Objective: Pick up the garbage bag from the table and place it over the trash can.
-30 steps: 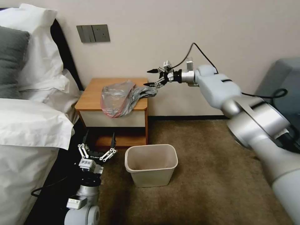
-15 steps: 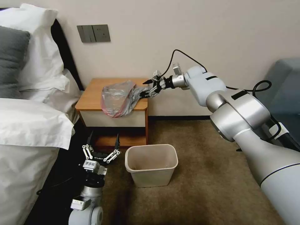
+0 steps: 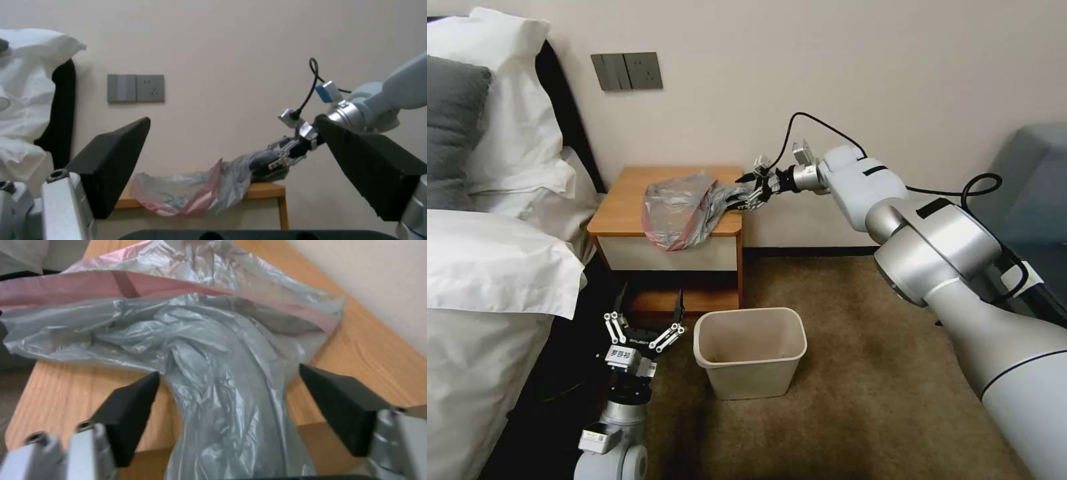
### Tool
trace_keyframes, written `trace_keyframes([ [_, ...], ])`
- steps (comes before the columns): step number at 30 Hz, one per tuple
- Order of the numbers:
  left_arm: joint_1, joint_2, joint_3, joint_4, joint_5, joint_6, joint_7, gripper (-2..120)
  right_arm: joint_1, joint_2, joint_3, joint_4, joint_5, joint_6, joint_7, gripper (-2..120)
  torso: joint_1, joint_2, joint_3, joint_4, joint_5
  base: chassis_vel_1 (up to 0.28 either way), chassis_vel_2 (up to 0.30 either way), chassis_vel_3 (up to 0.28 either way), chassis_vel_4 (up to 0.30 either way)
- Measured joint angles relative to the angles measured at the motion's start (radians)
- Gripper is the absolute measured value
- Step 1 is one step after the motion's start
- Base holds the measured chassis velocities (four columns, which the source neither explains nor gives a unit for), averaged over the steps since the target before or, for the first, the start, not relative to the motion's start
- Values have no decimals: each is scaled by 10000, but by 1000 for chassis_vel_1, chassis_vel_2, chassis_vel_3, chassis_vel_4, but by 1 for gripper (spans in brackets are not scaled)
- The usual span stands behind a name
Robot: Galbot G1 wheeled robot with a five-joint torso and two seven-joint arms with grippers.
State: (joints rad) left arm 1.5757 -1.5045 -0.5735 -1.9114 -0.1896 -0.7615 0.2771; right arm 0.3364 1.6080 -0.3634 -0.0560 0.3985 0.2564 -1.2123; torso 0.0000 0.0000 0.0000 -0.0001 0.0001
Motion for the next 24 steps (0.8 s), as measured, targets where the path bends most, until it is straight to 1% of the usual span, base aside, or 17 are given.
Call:
trace_keyframes([
  [1,0,0,0,0,0,0,0,95,0,0,0,0,0,0,0,79,0,0,0,0,0,0,0,0,0],
  [4,0,-9,33,57,-4,1,19,95,-32,0,-47,16,13,-1,30,64,0,0,0,0,-1,0,0,0,0],
  [5,7,-8,56,79,-4,-4,28,95,-44,0,-65,17,12,-1,34,61,0,0,0,0,0,0,0,0,0],
  [6,7,-8,56,79,-4,-4,28,95,-44,0,-65,17,12,-1,34,61,0,0,0,0,0,0,0,0,0],
  [7,23,-9,77,100,-2,-13,46,95,-61,-3,-87,25,14,-2,36,54,0,0,0,1,0,0,0,0,0],
  [8,26,-12,82,110,-2,-18,50,95,-73,-10,-107,32,14,-1,34,51,0,0,0,0,-1,0,0,0,0],
  [9,26,-12,82,110,-2,-18,50,95,-73,-10,-107,32,14,-1,34,51,0,0,0,0,-1,0,0,0,0],
  [13,17,-24,101,160,6,-34,64,95,-112,-59,-136,76,9,14,-4,30,0,0,0,1,0,0,0,0,0],
  [14,17,-24,101,160,6,-34,64,95,-112,-59,-136,76,9,14,-4,30,0,0,0,1,0,0,0,0,0],
  [15,9,-24,101,174,9,-37,69,95,-112,-77,-121,96,9,17,-60,26,0,0,0,1,0,0,0,0,0],
  [16,-6,-22,104,200,12,-40,73,95,-111,-102,-111,117,7,23,-140,20,0,0,0,1,0,0,0,0,0],
  [17,-18,-21,106,212,13,-40,74,95,-107,-124,-110,128,-2,28,-189,17,0,0,0,2,0,0,0,0,0],
  [18,-18,-21,106,212,13,-40,74,95,-107,-124,-110,128,-2,28,-189,17,0,0,0,2,0,0,0,0,0],
  [21,-67,-25,147,244,15,-41,76,95,-78,-187,-84,163,-13,52,-330,4,0,0,0,0,0,0,0,0,0],
  [22,-67,-25,147,244,15,-41,76,95,-78,-187,-84,163,-13,52,-330,4,0,0,0,0,0,0,0,0,0],
  [23,-85,-26,167,256,16,-41,76,95,-73,-198,-56,175,-13,67,-369,0,0,0,0,0,0,0,0,0,0],
  [24,-111,-27,180,277,16,-41,76,95,-69,-205,-32,190,-14,85,-417,0,0,0,0,0,0,0,0,0,0],
])
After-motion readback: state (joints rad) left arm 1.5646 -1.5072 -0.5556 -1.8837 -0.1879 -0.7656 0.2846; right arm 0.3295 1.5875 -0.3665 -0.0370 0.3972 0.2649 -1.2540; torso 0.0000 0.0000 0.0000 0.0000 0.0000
